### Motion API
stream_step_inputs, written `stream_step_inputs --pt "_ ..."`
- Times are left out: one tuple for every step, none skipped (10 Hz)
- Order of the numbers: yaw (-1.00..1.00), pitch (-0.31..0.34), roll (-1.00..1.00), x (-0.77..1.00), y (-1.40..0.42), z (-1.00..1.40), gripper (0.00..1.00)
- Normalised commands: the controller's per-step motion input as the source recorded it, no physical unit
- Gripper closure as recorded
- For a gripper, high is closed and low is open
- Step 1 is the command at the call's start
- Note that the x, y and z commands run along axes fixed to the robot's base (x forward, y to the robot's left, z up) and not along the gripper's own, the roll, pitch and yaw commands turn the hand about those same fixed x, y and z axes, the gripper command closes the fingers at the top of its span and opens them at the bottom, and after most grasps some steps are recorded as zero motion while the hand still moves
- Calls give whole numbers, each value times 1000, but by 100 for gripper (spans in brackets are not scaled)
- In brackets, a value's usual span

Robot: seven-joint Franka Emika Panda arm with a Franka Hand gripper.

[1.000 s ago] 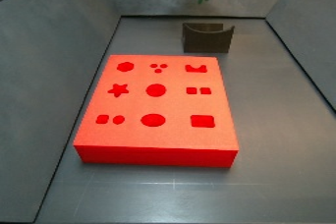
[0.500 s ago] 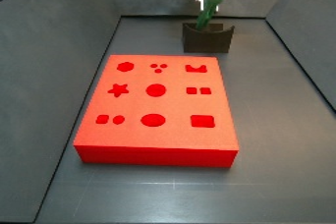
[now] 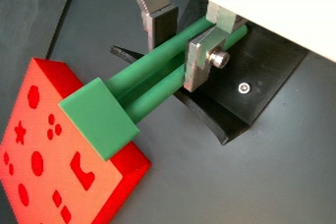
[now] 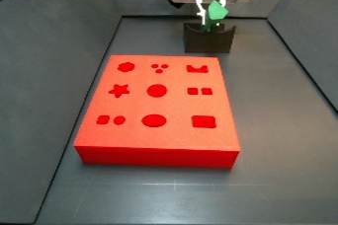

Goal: Pick up the 3 prong object. Move up. Place the 3 prong object on the fixture. Regrasp the 3 prong object. Move to above the board. Insert the 3 prong object.
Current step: Place the 3 prong object on the fixture, then regrasp the 3 prong object.

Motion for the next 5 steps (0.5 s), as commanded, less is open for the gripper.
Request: stream_step_inputs --pt "-92 -30 -122 80 62 -412 100" --pt "-79 -29 -123 77 57 -405 100" --pt "0 0 0 0 0 0 0" --pt "-95 18 -38 0 0 1000 0" --pt "-89 18 -31 -2 4 1000 0"
